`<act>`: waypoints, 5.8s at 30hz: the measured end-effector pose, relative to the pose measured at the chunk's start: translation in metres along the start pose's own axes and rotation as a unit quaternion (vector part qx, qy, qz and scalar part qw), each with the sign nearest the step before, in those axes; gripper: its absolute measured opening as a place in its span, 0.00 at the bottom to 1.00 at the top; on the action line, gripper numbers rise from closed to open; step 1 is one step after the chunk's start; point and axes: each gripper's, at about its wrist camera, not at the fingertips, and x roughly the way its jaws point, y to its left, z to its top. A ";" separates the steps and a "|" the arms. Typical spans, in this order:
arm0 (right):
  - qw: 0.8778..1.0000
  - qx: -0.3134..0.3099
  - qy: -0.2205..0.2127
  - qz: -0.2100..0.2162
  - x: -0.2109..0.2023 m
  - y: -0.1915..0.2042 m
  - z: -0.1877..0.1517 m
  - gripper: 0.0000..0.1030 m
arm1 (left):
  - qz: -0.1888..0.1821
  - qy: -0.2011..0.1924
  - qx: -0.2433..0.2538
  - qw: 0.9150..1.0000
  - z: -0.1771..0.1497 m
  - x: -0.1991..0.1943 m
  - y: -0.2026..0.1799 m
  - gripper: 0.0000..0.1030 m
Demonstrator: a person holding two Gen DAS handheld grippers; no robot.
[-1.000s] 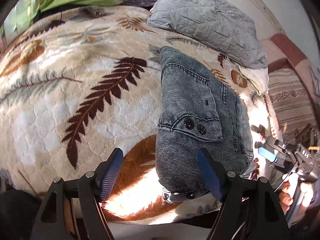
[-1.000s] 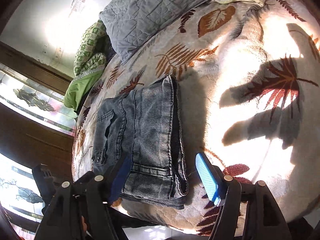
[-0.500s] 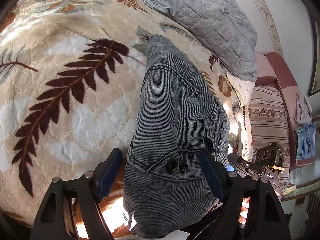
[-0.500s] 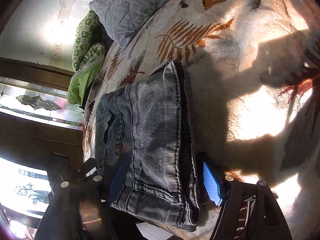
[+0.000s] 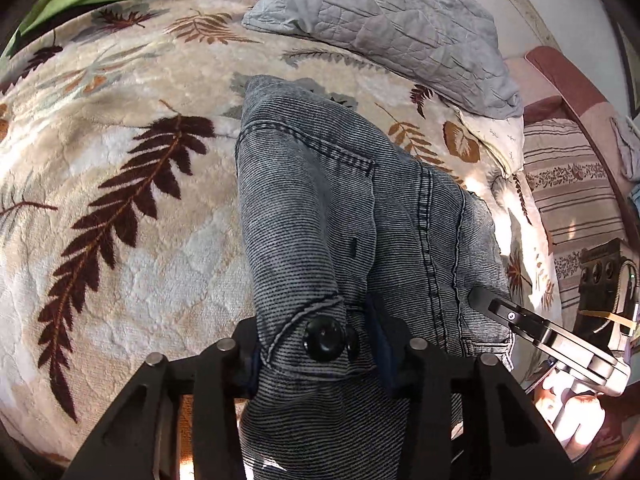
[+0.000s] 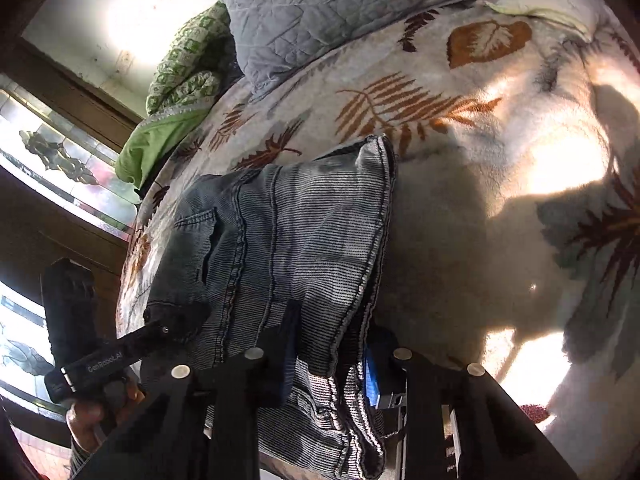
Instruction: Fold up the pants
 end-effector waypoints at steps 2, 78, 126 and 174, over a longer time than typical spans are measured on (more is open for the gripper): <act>1.000 -0.020 -0.011 -0.010 -0.006 0.012 -0.002 0.24 | 0.010 -0.012 0.020 1.000 -0.001 -0.008 -0.006 0.31; 0.994 -0.058 -0.035 -0.081 0.009 0.057 0.071 0.62 | 0.071 -0.072 -0.014 0.995 0.018 -0.013 0.046 0.91; 0.972 -0.130 -0.136 -0.137 -0.038 0.065 -0.076 0.80 | 0.223 -0.143 0.088 0.960 -0.060 -0.070 -0.019 0.95; 0.961 -0.152 -0.191 -0.131 -0.051 0.070 -0.073 0.81 | 0.177 -0.155 0.093 0.967 -0.038 -0.059 -0.048 0.97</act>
